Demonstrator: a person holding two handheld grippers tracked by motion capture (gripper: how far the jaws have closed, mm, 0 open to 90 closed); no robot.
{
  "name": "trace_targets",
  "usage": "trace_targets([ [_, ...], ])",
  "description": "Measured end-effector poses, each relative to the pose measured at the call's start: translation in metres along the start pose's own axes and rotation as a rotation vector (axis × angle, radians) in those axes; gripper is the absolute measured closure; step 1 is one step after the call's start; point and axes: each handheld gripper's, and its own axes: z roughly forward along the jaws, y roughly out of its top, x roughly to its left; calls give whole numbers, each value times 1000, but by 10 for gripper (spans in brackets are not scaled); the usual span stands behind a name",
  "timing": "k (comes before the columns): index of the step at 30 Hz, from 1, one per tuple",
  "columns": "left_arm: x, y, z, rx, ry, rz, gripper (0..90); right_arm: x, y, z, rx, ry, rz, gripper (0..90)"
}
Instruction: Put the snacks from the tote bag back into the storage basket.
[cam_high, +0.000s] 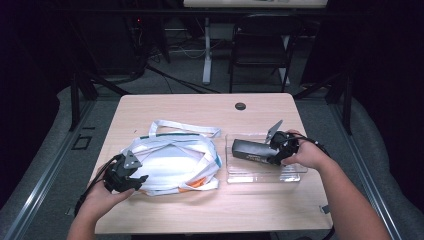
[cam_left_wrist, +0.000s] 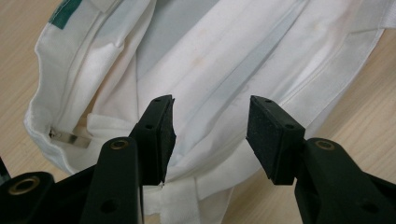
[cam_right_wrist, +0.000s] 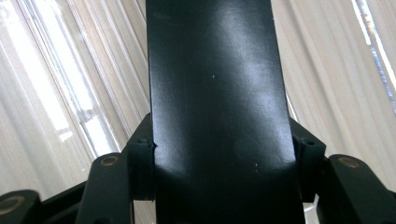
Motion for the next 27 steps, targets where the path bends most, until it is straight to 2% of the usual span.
trace_targets([
  [5,2,-3,-1,2,4,-9,511,-1,0,2,-1,6,-6,416],
  [7,2,-3,-1,2,4,-12,511,-1,1,4,-17,9,5,416],
  [10,2,-4,-1,1,4,-14,511,-1,2,4,-7,12,-4,416],
  [12,2,-5,-1,3,4,-14,511,0,3,6,-22,14,3,416],
  [13,3,-5,-1,5,5,-12,511,0,4,6,-8,12,-7,416],
  [14,2,-5,-1,6,7,-12,511,1,4,8,-26,15,4,415],
  [15,2,-5,-1,6,7,-12,511,0,5,8,-10,11,-11,415],
  [24,0,-5,1,13,8,1,511,0,6,13,-15,28,-5,410],
  [27,-1,-5,1,12,10,2,511,-1,8,13,7,26,-17,406],
])
